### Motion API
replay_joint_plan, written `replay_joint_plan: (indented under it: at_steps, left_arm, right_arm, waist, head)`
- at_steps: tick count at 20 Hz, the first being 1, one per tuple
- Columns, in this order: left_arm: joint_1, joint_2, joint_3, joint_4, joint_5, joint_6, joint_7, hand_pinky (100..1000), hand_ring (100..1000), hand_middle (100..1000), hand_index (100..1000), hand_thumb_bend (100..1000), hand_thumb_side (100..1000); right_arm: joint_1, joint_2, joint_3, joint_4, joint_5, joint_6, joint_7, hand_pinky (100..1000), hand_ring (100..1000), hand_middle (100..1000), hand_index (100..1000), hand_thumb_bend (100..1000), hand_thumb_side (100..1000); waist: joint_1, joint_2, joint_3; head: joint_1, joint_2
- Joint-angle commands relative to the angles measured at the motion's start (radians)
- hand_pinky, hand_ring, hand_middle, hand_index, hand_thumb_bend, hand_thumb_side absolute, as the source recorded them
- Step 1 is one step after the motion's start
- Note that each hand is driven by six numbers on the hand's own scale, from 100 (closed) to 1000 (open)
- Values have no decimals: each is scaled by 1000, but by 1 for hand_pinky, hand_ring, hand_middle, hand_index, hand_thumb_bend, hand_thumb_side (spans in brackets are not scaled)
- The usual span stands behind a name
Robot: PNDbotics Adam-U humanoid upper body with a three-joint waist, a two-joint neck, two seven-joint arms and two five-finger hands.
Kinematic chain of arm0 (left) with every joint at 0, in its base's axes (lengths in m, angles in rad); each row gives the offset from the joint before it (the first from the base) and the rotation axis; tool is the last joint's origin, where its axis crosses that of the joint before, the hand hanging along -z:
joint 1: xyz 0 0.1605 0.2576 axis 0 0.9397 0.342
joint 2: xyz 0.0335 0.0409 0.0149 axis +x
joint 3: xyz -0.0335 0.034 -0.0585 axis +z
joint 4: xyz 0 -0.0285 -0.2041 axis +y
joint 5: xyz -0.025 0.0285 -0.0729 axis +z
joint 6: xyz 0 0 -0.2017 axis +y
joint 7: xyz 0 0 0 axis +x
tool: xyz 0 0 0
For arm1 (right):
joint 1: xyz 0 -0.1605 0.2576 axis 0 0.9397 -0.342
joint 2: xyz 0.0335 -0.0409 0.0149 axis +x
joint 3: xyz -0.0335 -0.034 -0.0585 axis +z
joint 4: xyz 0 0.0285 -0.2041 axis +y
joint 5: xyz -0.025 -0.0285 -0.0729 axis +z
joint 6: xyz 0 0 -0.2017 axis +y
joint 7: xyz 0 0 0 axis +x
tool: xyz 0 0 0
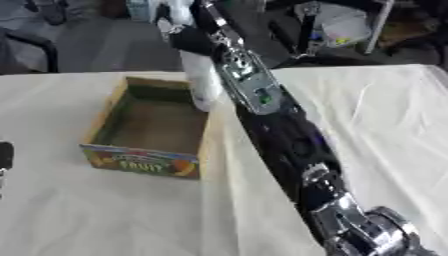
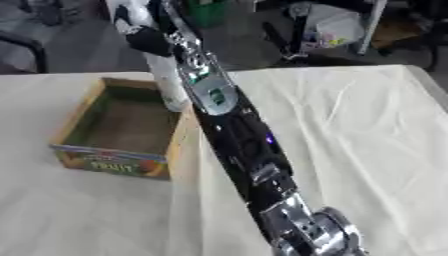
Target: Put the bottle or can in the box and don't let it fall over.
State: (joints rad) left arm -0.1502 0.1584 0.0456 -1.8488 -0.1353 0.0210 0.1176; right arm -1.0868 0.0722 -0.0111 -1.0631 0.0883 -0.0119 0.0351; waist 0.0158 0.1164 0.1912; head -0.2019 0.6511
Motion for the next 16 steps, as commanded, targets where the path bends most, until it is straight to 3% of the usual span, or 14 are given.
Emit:
replay_joint_plan:
  at_steps: [1,9,11,13,14,16]
  left_arm:
    - [-19,3,-6,-12,6,-3,-9,668,665,717,817,593,625]
    - [-32,1,-11,-12,9,-4,-15,668,664,716,817,596,625]
    - [-32,1,-11,-12,9,-4,-15,668,664,716,817,596,625]
    - [-33,1,-10,-12,8,-4,-15,668,664,716,817,596,625]
    - [-32,2,-9,-12,8,-4,-14,668,664,715,817,597,625]
    - [-32,2,-8,-12,7,-4,-13,668,663,715,817,598,625]
  right_arm:
    - [-9,20,-3,-36,-46,4,1,730,589,327,478,100,100]
    - [56,61,-2,-47,-141,-18,1,748,632,360,517,100,100]
    - [73,66,4,-44,-147,-40,21,772,714,428,593,100,100]
    - [90,67,8,-36,-140,-74,48,799,795,505,673,100,177]
    - [97,68,10,-30,-133,-93,64,821,869,592,742,100,253]
    - [111,66,12,-14,-122,-134,103,841,928,674,795,100,298]
  waist:
    - [6,-6,7]
    - [3,5,17]
    - [2,6,16]
    - [2,6,14]
    - [1,7,12]
    - [1,7,9]
  head:
    - [-16,-20]
    - [-34,-34]
    - [-34,-36]
    - [-34,-38]
    - [-34,-39]
    - [-32,-41]
